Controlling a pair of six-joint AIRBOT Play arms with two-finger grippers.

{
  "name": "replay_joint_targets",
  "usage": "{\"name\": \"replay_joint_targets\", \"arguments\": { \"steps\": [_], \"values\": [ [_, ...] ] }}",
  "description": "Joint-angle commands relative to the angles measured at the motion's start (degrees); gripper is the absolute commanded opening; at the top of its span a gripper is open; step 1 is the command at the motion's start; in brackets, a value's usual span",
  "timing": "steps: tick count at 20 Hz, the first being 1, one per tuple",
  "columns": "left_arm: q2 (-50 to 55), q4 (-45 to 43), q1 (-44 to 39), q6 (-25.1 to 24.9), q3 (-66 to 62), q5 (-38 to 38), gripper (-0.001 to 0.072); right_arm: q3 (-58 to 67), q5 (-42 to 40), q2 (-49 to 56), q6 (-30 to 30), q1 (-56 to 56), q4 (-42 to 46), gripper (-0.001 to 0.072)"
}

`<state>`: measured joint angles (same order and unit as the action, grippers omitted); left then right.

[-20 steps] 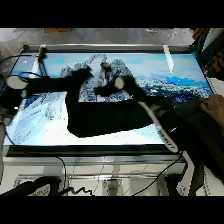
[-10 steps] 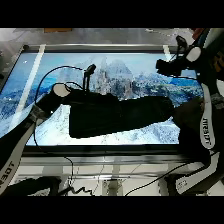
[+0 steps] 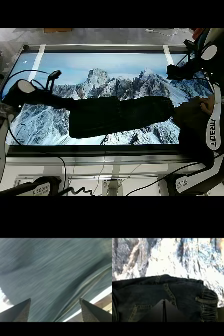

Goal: Fold the clothes and pants, and hang the long-sleeved shirts on hangers.

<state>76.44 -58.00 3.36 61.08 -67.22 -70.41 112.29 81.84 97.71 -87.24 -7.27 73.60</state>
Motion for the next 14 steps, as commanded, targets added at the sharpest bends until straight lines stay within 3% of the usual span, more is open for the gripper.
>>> {"name": "replay_joint_targets", "arguments": {
  "steps": [1,5,10,11,12,13,14],
  "values": [
    [-0.07,-2.86,7.15,-1.57,6.67,2.99,0.0704,0.02,2.14,-0.09,1.01,0.37,-0.79,0.0030],
    [0.57,-2.32,8.24,-4.28,18.38,11.06,0.0700,0.02,2.64,-0.09,1.01,1.46,-1.33,0.0030],
    [7.30,12.15,8.09,-6.23,20.72,15.39,0.0700,0.02,2.58,-0.09,1.42,4.87,-1.38,0.0030],
    [8.74,16.33,8.11,-7.69,20.72,15.30,0.0680,0.02,2.58,-0.09,1.49,5.68,-1.36,0.0030],
    [9.97,20.98,7.91,-9.27,20.72,15.30,0.0558,0.02,2.56,-0.09,1.53,6.62,-1.36,0.0030],
    [10.78,25.90,7.76,-11.10,20.72,15.34,0.0500,0.02,2.47,-0.09,2.10,7.52,-1.36,0.0030],
    [11.26,30.60,7.61,-13.38,20.72,15.34,0.0481,0.02,2.32,-0.09,3.15,8.46,-1.36,0.0030]
  ]
}}
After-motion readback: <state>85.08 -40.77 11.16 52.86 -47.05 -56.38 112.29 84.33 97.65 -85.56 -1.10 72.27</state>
